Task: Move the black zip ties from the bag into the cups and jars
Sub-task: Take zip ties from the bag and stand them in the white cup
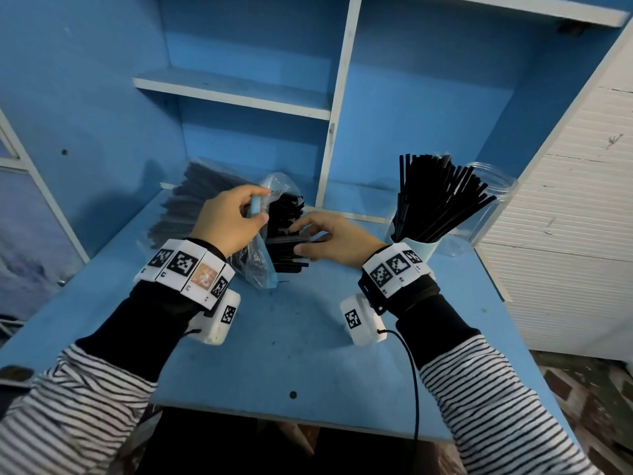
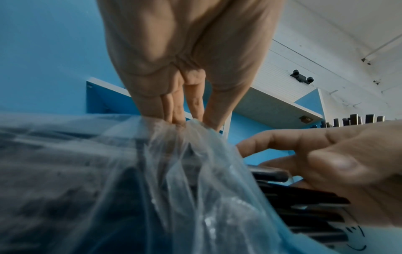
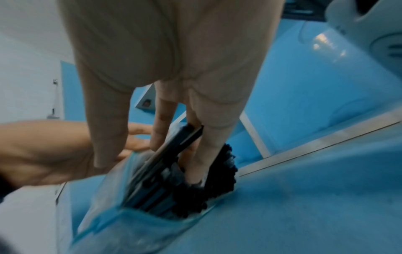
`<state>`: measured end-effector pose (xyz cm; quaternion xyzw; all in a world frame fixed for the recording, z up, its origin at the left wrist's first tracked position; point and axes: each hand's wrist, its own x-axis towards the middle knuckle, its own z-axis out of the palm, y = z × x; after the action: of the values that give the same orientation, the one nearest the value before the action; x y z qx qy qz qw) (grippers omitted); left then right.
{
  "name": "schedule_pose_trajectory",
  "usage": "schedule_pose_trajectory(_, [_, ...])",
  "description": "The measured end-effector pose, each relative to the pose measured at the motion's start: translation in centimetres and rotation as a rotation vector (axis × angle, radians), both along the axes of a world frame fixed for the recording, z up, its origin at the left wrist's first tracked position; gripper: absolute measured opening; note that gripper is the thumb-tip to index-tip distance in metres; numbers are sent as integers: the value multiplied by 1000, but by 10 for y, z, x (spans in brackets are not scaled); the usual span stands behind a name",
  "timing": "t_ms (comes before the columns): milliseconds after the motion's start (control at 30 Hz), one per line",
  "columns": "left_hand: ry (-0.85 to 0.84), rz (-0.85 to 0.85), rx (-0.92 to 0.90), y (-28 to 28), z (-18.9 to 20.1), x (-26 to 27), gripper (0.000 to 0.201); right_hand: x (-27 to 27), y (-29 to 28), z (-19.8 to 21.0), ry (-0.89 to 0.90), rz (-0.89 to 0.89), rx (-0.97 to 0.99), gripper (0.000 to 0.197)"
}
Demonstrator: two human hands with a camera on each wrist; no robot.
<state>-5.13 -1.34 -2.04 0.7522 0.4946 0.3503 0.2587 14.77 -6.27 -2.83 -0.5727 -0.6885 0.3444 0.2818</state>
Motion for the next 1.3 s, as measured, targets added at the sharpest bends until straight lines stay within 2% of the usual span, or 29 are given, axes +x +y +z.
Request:
schedule_pose_trajectory(133, [13, 16, 0, 1, -1, 2, 40, -22, -8, -1, -93, 97, -11, 48])
schedule_pose_trajectory(200, [12, 21, -5, 1, -1, 3, 40, -28, -7, -5, -214, 94, 83, 46])
schedule_pose_trajectory(267, [15, 25, -3, 1, -1, 3, 40, -26, -4, -5, -257, 71, 149, 40])
schedule_pose_trajectory(500, [13, 20, 3, 1, 3, 0, 40, 4, 1, 2, -129, -66, 247, 24])
schedule_pose_trajectory(567, [3, 18, 0, 1, 3, 0, 40, 6, 0, 1, -129, -56, 206, 28])
schedule_pose_trajectory(700, [-11, 19, -6, 1, 3, 2, 40, -5, -6, -4, -106, 52, 1, 46])
schedule_pose_trajectory(767, [-17, 22, -9, 1, 2, 2, 40, -11, -9, -8, -132, 53, 26, 48])
schedule_pose_trajectory(933, [-17, 24, -5, 0, 2, 2, 40, -13, -2, -5, -216, 11, 122, 36])
schedule_pose_trajectory(1100, [-5, 20, -1, 1, 4, -1, 41, 5, 1, 3, -209, -16, 226, 29])
schedule_pose_trajectory(1300, [-13, 11, -4, 3, 2, -1, 41, 12, -5, 7, -156, -31, 162, 25])
